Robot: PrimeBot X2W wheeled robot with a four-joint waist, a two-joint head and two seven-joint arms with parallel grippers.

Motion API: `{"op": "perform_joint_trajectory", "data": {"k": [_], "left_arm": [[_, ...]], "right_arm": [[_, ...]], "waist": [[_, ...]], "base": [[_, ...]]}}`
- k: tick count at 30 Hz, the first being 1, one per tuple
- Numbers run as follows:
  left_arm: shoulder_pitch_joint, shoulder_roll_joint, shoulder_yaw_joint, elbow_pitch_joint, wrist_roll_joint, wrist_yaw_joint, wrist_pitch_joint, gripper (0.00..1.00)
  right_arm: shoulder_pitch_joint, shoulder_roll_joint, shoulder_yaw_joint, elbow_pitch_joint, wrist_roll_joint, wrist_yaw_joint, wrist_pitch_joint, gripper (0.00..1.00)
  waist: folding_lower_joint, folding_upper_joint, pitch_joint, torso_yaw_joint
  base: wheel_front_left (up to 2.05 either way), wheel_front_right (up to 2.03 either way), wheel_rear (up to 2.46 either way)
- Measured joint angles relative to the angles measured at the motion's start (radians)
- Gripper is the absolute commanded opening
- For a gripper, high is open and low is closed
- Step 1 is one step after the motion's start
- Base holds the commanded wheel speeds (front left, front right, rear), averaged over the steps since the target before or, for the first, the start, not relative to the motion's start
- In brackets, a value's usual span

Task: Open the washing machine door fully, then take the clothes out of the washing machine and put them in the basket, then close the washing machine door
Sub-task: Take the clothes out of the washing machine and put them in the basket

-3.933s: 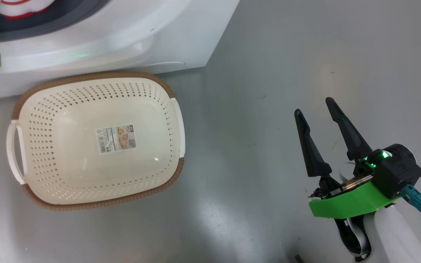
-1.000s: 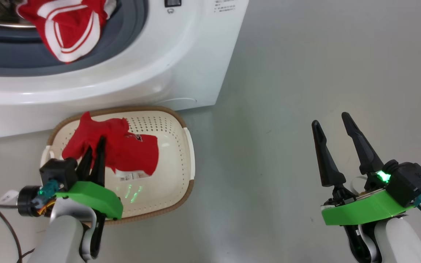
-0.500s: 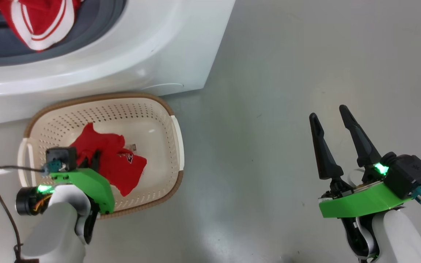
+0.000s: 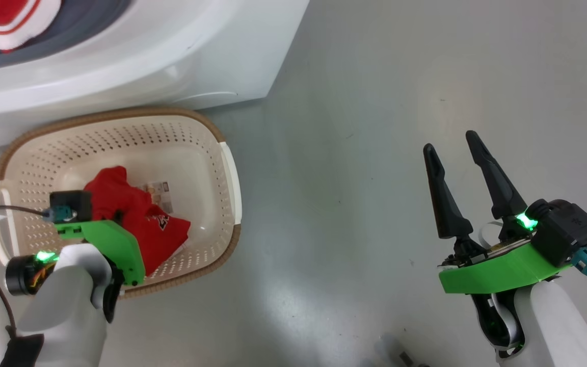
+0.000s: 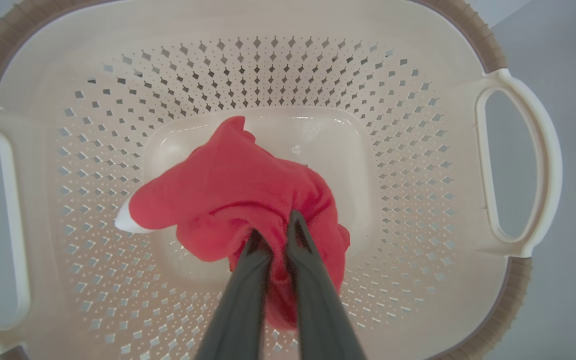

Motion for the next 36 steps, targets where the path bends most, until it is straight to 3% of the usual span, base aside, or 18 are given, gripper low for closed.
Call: {"op": "perform_joint_trajectory", "data": {"k": [1, 2, 3, 15, 24, 36], "left_arm": [[-0.008, 0.0, -0.001, 0.01, 0.0, 0.0, 0.001, 0.35], [-0.014, 0.001, -0.001, 0.017, 0.0, 0.0, 0.002, 0.79], [-0.02, 0.002, -0.002, 0.022, 0.0, 0.0, 0.006, 0.99], [-0.054, 0.02, -0.02, 0.056, 0.0, 0.001, 0.01, 1.0], [-0.054, -0.002, -0.023, 0.06, -0.012, 0.0, -0.07, 1.0], [-0.045, -0.02, -0.002, 0.011, -0.061, -0.035, -0.17, 1.0]], "right_arm": [[-0.001, 0.0, 0.001, 0.0, 0.0, 0.0, 0.0, 1.0], [-0.001, 0.0, 0.001, 0.0, 0.0, 0.0, 0.0, 1.0], [-0.002, 0.0, 0.002, 0.0, 0.001, 0.0, 0.0, 1.0], [-0.022, 0.0, 0.002, 0.006, 0.019, 0.0, 0.0, 1.0], [-0.022, 0.0, -0.001, 0.018, 0.019, 0.0, 0.0, 1.0], [-0.017, 0.0, -0.022, 0.025, -0.023, 0.0, 0.0, 1.0]], "waist": [[0.0, 0.0001, 0.006, -0.002], [0.0, 0.0, 0.011, -0.005], [0.0, 0.0, 0.016, -0.007], [0.0, 0.0, 0.045, -0.019], [0.0, 0.0, 0.005, 0.0], [0.0, 0.0, -0.081, 0.037]], "base": [[0.0, 0.0, 0.0], [0.0, 0.0, 0.0], [0.0, 0.0, 0.0], [0.0, 0.0, 0.0], [0.0, 0.0, 0.0], [0.0, 0.0, 0.0]]}}
